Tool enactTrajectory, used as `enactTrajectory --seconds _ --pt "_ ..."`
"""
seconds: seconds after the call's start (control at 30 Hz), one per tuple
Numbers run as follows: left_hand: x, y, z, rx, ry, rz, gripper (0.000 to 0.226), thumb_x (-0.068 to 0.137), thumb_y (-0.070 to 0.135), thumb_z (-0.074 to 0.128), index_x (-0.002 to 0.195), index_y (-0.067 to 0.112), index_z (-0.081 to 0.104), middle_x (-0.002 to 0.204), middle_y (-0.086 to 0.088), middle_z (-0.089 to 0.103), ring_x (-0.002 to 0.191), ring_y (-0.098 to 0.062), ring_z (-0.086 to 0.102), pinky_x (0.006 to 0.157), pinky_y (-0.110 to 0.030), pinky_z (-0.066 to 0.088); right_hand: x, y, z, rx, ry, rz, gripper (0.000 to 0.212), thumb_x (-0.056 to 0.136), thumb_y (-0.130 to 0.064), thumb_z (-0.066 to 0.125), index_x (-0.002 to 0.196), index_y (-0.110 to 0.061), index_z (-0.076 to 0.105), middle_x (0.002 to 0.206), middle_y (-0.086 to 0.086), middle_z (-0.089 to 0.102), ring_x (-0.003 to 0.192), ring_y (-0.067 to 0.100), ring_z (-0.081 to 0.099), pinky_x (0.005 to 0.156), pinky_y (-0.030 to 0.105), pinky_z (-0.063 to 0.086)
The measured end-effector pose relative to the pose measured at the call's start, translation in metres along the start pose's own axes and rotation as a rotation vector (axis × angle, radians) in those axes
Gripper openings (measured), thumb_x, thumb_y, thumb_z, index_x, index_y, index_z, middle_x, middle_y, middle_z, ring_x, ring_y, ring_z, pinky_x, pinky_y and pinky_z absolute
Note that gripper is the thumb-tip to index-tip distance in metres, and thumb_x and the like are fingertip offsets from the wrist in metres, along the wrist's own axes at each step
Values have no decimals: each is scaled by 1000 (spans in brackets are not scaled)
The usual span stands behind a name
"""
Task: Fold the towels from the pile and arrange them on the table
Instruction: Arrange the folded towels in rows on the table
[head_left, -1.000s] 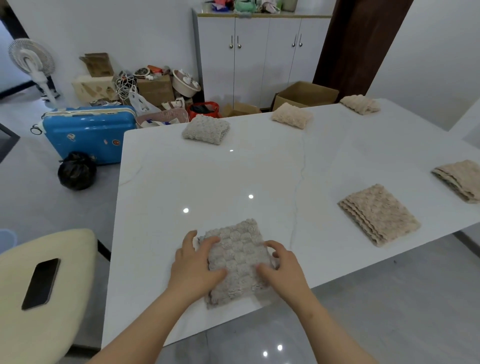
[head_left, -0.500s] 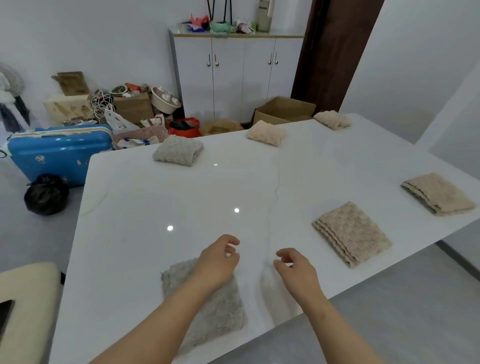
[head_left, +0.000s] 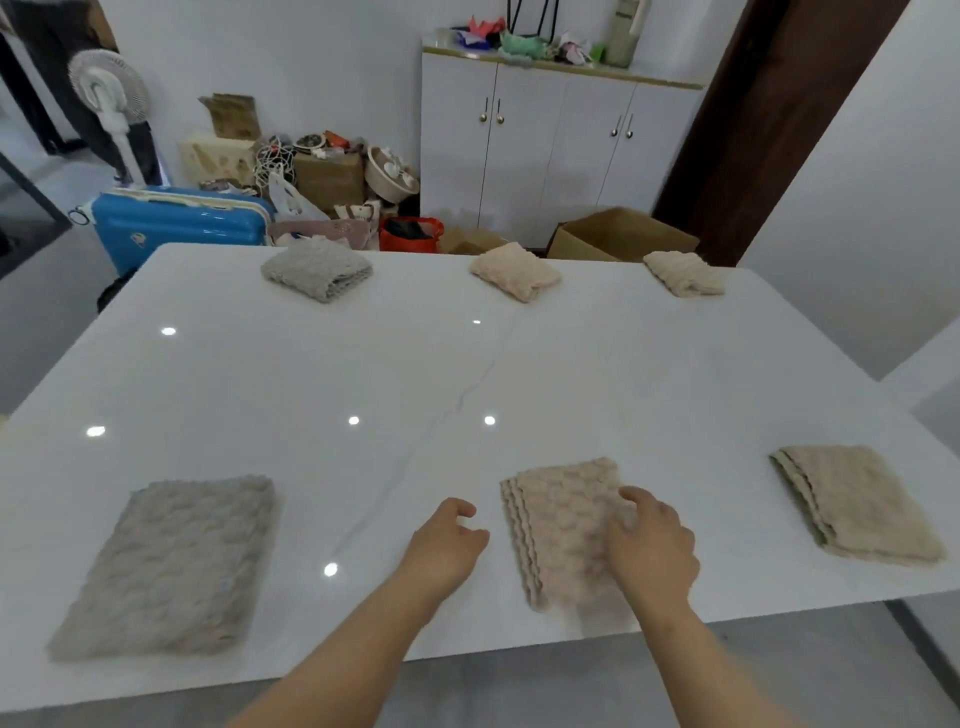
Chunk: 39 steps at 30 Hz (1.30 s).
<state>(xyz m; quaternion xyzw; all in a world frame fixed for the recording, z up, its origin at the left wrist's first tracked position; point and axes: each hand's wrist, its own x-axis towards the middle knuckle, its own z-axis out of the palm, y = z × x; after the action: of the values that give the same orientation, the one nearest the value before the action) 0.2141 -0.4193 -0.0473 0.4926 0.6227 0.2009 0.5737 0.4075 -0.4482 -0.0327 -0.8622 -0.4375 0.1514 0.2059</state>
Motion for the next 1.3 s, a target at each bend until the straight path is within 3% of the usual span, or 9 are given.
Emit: enactTrajectory --seconds 0.2,0.3,0.47,0.57,0.77,0.9,1.0,1.1,1.3 --pt "0 3 58 -135 13 -143 65 84 35 62 136 13 31 123 -6 53 107 -20 55 84 -27 48 8 38 -6 269 -326 118 63 81 -16 57 139 -20 31 124 8 54 109 30 53 95 47 44" --pt "1 1 68 -137 72 -137 49 79 22 68 120 7 45 96 2 56 89 -16 58 67 -21 49 1 37 -4 414 -398 67 56 80 -11 58 132 -21 39 115 2 59 102 24 59 93 43 48" --pt "-12 -16 47 -86 155 -142 22 77 12 69 97 9 59 82 2 61 76 -13 61 59 -20 50 -16 29 6 520 -501 39 53 79 -10 60 128 -23 43 106 -5 59 99 16 60 90 32 49" --pt "-23 -25 38 -43 158 -117 21 76 14 71 92 15 57 84 2 62 77 -14 62 57 -17 51 -23 32 10 504 -513 36 55 77 -9 62 127 -22 44 106 -2 60 98 17 61 88 31 49" --pt "-31 -25 46 20 64 -27 21 78 20 69 96 20 60 97 0 66 92 -19 64 83 -37 55 -20 40 6 468 -506 85 60 77 -6 62 131 -16 39 111 4 57 98 21 59 76 25 49" --pt "-38 -25 43 63 30 7 25 83 29 63 106 25 56 101 5 64 90 -10 59 80 -23 51 -22 31 -1 182 -382 16 64 78 -17 60 137 -19 34 125 8 50 112 28 48 89 36 43" --pt "-48 -28 18 151 238 45 26 87 35 57 111 31 49 90 12 55 83 -2 51 61 -9 36 -37 2 -2 88 -188 -155 57 81 -18 55 135 -22 40 138 7 42 123 28 37 97 37 33" --pt "-59 -37 -25 134 493 119 15 90 26 54 105 28 57 82 12 55 74 -1 50 56 -10 32 -58 -37 10 186 -171 -343 42 82 -15 54 124 -20 52 127 2 52 115 21 45 93 28 33" --pt "-75 -67 -121 284 793 173 24 89 9 49 107 14 64 100 1 64 88 -15 54 74 -25 41 -113 -113 66 486 -572 -294 20 88 -15 49 105 -21 58 88 -10 57 73 -1 52 56 3 37"
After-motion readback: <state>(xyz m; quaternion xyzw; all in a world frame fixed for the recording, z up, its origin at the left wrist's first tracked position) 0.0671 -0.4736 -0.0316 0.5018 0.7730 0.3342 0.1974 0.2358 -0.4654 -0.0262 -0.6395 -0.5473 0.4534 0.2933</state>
